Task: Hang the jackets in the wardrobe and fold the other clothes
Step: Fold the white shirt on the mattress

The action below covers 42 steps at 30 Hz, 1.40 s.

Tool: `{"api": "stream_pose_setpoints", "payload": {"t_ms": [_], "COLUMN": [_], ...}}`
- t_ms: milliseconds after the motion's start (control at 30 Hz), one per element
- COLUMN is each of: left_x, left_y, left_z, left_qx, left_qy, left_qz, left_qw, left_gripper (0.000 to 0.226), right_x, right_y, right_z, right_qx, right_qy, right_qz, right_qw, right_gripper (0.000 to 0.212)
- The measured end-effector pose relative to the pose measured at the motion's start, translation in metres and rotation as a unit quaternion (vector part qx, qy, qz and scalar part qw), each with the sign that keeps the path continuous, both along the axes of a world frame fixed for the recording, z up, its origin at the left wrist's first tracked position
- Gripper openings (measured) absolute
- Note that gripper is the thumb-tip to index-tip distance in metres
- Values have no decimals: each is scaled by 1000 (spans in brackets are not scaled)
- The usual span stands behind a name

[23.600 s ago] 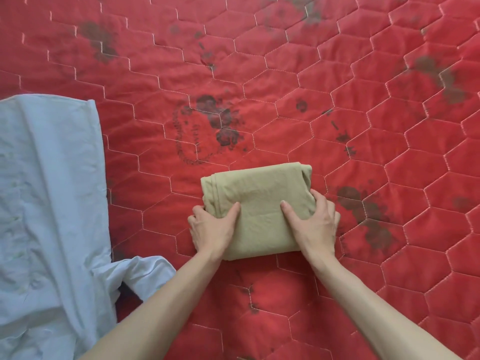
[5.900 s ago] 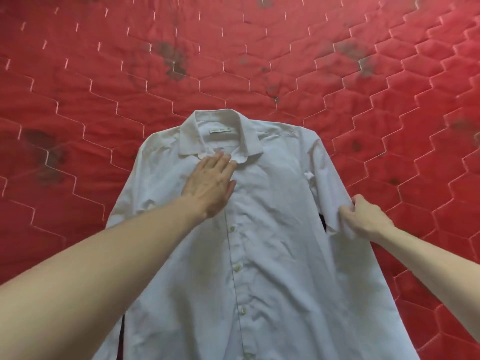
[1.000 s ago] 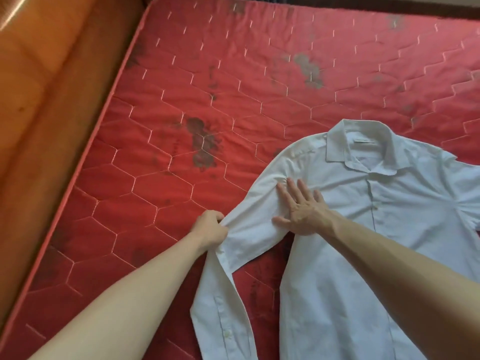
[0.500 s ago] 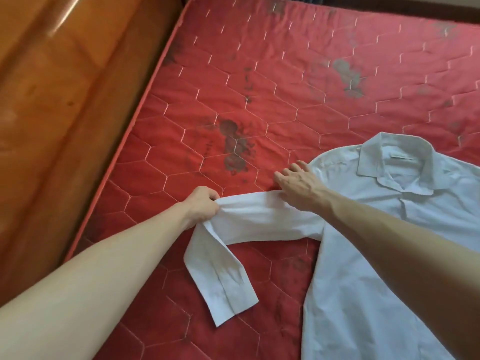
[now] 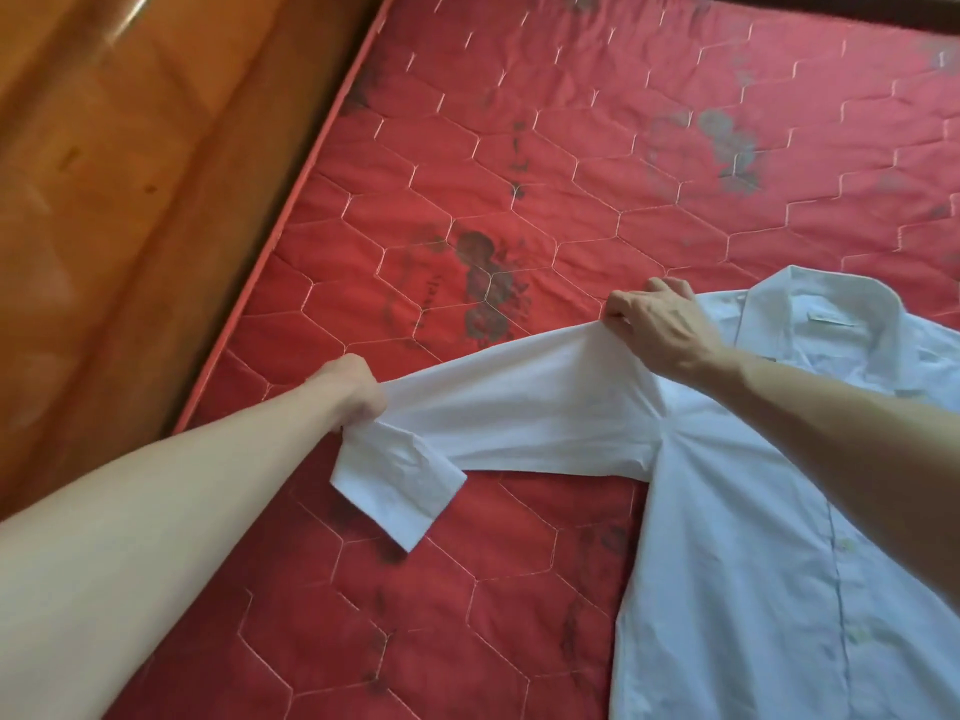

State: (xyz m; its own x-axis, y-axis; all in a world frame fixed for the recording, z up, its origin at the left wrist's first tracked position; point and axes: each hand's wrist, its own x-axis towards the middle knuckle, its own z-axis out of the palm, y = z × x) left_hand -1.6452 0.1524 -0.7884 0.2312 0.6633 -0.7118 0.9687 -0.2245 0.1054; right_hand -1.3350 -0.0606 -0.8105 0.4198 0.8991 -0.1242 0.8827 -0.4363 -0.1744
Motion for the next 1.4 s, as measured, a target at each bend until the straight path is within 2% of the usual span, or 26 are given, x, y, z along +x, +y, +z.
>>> {"api": "stream_pose_setpoints", "payload": {"t_ms": [133,300,367,500,633,667,733,800,867,900,967,1067,1133,1233,1333,1400], "left_x": [-2,-16,-21,-33,-54,-60,-76,-88,-95,-97,-101,-100,-96,-98,-113,-122], "left_y": [21,42,52,63,76,82,91,94,86,79,60,27,3,-29,-40,-38], "left_z": [5,13,13,15,19,17,11,6,6,3,-7,-24,-36,-61,-82,-88], "left_qx": [-33,-23,-27,-58,-128,-144,-143,-55,54,96,207,361,360,282,275,297], "left_qy": [46,85,57,-2,0,9,63,102,81,65,22,-93,-181,-183,-129,-122], "left_qz": [15,43,81,227,268,263,193,62,-45,-77,-99,-135,-196,-284,-237,-212], "left_qw": [998,995,995,972,955,954,969,991,994,990,973,918,894,898,923,923], "left_gripper": [34,33,33,44,35,35,40,35,20,18,29,40,44,60,70,72], "right_x": [-4,-13,-13,-23,-36,-38,-41,-41,-40,-40,-43,-61,-78,-101,-112,-114], "right_y": [2,5,4,6,3,1,-5,-6,-4,-4,-5,-18,-30,-53,-74,-80], "right_z": [-9,-16,-19,-27,-36,-38,-40,-41,-40,-40,-41,-39,-38,-44,-56,-64], "right_qx": [1,-27,-30,5,46,48,45,36,17,7,16,93,127,119,60,16], "right_qy": [-24,-63,-72,-76,-89,-86,-78,-61,-45,-38,-29,-33,-22,-13,-4,14], "right_qz": [-15,-43,-52,-74,-98,-102,-104,-104,-111,-114,-110,-114,-161,-228,-202,-165], "right_qw": [1000,997,996,994,990,990,991,992,993,993,993,989,978,966,978,986], "right_gripper": [21,25,23,16,16,14,10,12,16,19,32,53,59,64,69,71]}}
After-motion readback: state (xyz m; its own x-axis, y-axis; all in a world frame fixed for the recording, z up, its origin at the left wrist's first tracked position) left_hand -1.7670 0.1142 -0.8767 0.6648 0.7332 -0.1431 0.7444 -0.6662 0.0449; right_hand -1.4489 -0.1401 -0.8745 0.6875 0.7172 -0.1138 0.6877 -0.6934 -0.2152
